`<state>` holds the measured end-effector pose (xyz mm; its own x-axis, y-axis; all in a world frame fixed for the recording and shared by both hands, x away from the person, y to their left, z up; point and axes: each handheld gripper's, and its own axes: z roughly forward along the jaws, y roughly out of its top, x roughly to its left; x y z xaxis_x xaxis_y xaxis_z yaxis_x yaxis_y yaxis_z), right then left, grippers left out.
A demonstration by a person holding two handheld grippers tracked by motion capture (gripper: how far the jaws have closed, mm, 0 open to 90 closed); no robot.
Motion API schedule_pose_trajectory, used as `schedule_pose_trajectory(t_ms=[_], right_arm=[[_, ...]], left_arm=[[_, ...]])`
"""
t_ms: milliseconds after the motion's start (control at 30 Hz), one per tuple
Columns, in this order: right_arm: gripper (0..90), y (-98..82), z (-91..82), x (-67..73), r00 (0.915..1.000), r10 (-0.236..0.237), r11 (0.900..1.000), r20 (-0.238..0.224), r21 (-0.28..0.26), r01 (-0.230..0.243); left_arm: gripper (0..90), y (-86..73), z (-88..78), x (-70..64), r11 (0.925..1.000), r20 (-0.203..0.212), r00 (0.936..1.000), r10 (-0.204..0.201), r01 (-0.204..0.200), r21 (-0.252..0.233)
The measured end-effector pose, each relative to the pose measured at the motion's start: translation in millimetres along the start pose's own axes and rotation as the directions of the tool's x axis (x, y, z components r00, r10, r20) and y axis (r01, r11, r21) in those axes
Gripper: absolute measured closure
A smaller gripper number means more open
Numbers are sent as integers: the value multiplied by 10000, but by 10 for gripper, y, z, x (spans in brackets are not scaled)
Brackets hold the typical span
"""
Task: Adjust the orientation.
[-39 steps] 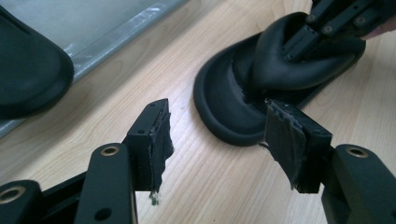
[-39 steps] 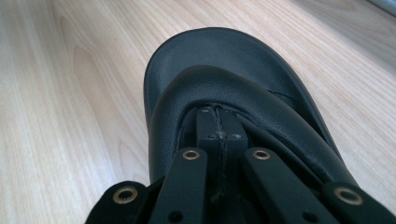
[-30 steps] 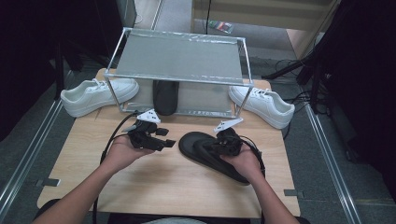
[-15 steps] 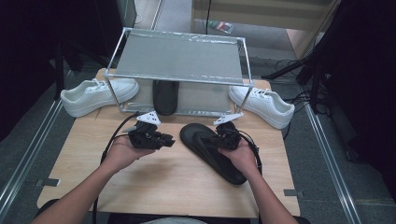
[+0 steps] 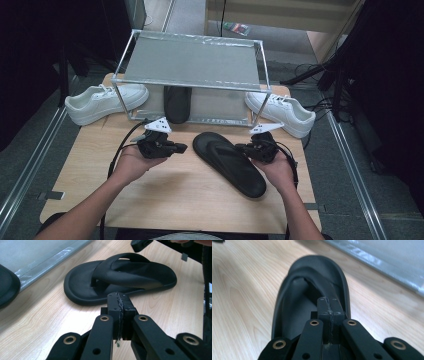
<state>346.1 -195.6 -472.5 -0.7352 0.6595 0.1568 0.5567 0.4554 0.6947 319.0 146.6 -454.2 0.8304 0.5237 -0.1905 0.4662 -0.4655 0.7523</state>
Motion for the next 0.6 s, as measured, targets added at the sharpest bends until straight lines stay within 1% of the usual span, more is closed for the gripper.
schedule_pose_trajectory(t_ms=[100,233,333,367,400,433,500,600], right_arm=[[900,-56,-8,-28,9999,-150,9993,50,347,148],[900,-94,30,-42,9996,-247,9963,160,830,233],[900,-95,65,-30,9995,-310,9957,101,876,300],[900,-95,80,-14,9994,-308,9946,152,999,292],[900,-95,95,-3,9988,-438,9936,204,1051,414],[900,-92,101,0,9986,-498,9936,161,1023,479],[900,-80,80,-7,9989,-446,9951,129,885,433],[900,-73,14,-55,9994,-235,9977,255,640,218]], left_arm=[[900,7,7,0,9999,72,9999,113,-113,49],[900,16,24,-19,9998,91,9998,200,-199,-46],[899,19,48,-19,9996,113,9995,287,-288,36],[899,19,56,-19,9995,113,9995,293,-293,67],[899,21,62,-20,9996,105,9996,276,-277,100],[899,21,65,-19,9996,97,9996,268,-269,100],[899,19,65,-16,9996,74,9996,272,-273,94],[899,14,62,-6,9996,71,9996,267,-268,132]])
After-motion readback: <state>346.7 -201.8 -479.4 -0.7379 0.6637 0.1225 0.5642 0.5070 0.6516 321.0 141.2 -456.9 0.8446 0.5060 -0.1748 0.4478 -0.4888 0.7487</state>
